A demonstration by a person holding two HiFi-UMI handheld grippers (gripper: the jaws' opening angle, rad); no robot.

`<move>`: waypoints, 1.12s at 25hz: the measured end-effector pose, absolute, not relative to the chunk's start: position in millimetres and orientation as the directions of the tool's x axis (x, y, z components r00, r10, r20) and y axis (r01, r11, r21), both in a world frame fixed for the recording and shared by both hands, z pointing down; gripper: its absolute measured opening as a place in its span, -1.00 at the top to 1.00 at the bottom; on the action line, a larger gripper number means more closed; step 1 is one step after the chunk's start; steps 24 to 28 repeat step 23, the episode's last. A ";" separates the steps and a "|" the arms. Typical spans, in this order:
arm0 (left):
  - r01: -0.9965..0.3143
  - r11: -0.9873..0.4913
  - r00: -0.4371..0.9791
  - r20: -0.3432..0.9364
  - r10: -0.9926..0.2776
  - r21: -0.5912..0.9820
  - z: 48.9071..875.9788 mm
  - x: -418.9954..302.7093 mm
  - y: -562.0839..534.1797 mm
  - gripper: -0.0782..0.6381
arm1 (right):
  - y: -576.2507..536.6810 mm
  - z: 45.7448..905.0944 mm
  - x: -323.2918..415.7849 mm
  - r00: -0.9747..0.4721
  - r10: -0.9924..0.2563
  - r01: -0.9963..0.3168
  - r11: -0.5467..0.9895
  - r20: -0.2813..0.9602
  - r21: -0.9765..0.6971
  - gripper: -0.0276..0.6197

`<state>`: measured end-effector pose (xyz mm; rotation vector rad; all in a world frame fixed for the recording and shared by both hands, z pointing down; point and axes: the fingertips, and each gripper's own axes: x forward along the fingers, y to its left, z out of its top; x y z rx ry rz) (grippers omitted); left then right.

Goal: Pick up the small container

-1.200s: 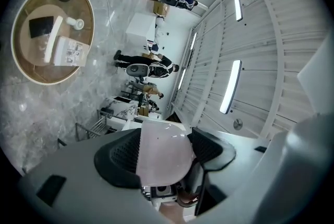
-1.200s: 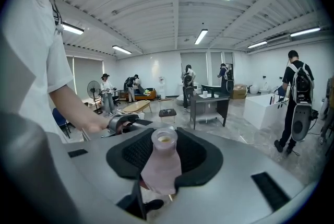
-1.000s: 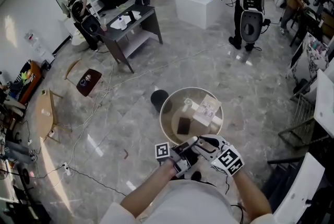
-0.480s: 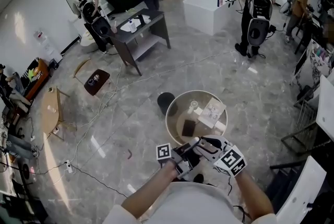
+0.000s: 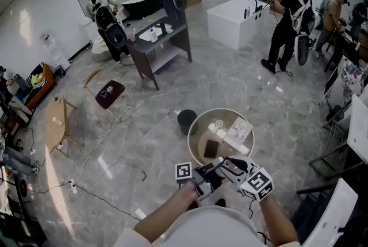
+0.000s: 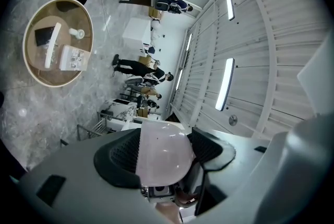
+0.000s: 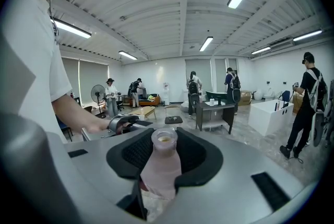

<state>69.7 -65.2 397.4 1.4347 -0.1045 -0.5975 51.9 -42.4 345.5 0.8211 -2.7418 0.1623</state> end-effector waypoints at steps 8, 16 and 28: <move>0.324 0.011 0.849 -0.286 -0.444 0.946 387.8 48.6 -71.3 -0.07 | -48.4 335.3 31.1 -0.805 -0.528 -0.553 0.833 0.271 -0.021 0.45; 0.319 0.012 0.850 -0.281 -0.446 0.948 391.1 47.3 -70.5 -0.07 | -47.7 337.4 30.1 -0.803 -0.535 -0.560 0.828 0.265 -0.026 0.45; 0.324 0.005 0.846 -0.287 -0.449 0.946 391.1 47.9 -76.5 -0.07 | -53.0 338.2 30.8 -0.802 -0.535 -0.560 0.828 0.264 -0.024 0.45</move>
